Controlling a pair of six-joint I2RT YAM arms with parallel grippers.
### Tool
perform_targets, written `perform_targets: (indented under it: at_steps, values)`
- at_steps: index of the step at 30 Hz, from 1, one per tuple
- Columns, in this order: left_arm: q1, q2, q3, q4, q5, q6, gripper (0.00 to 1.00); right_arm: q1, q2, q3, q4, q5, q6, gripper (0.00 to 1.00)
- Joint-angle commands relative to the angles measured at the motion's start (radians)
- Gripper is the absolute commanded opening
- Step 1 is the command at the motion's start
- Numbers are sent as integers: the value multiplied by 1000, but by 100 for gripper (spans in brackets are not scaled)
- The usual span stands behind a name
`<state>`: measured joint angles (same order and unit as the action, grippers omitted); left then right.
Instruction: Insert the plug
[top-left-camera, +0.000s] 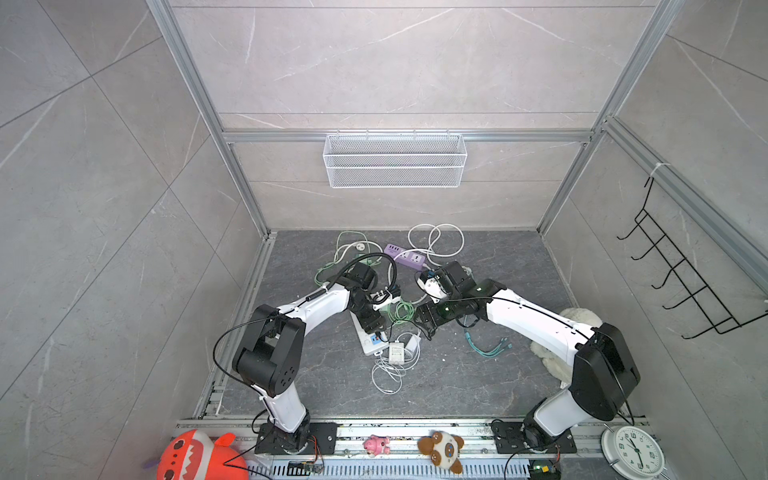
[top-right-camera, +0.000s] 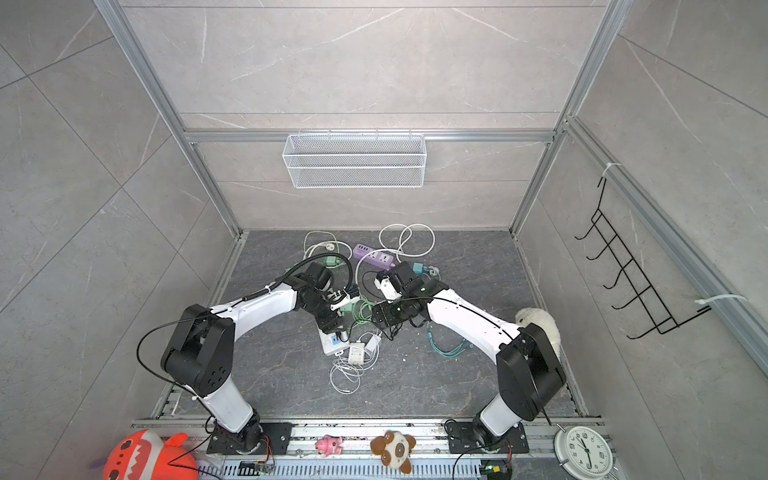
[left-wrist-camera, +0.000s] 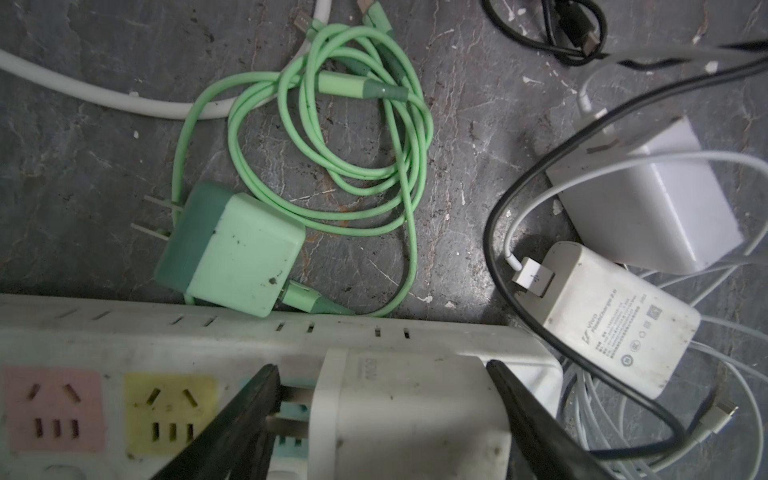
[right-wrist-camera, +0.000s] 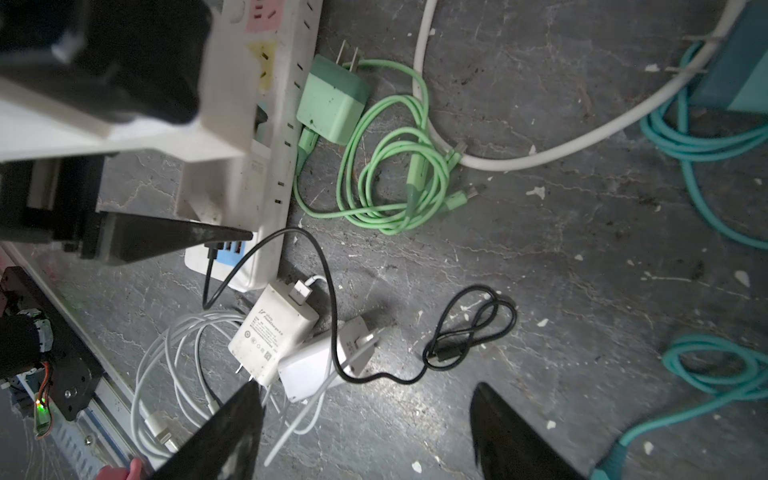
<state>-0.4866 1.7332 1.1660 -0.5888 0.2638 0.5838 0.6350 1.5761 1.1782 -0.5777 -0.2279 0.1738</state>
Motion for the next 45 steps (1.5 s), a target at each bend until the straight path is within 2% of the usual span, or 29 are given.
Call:
perform_targets:
  at_steps: [1,5,9,11,15,20,24,33,39,45]
  values:
    - [11,11,57,-36,21,-116,49,-9,-68,-26,23,6,28,80]
    - [13,6,116,-26,95,-251,47,-17,-127,-48,37,5,42,79]
    - [11,7,177,-9,171,-378,40,-16,-202,-75,65,-19,64,79]
    - [11,6,188,33,167,-458,38,-16,-240,-88,80,-45,79,79]
    - [7,21,209,129,159,-699,38,-16,-280,-110,140,-97,142,75]
    - [-10,24,226,223,161,-922,38,-15,-257,-154,285,-108,295,71]
    - [-18,-11,193,316,152,-1031,39,-13,-225,-224,432,-96,394,68]
    - [-19,-73,52,530,160,-1274,38,-13,-143,-295,692,-33,477,66]
    - [-21,-86,34,564,177,-1337,38,-3,-84,-276,757,13,459,66]
    - [-21,-101,20,595,175,-1359,38,17,-35,-252,777,5,471,63]
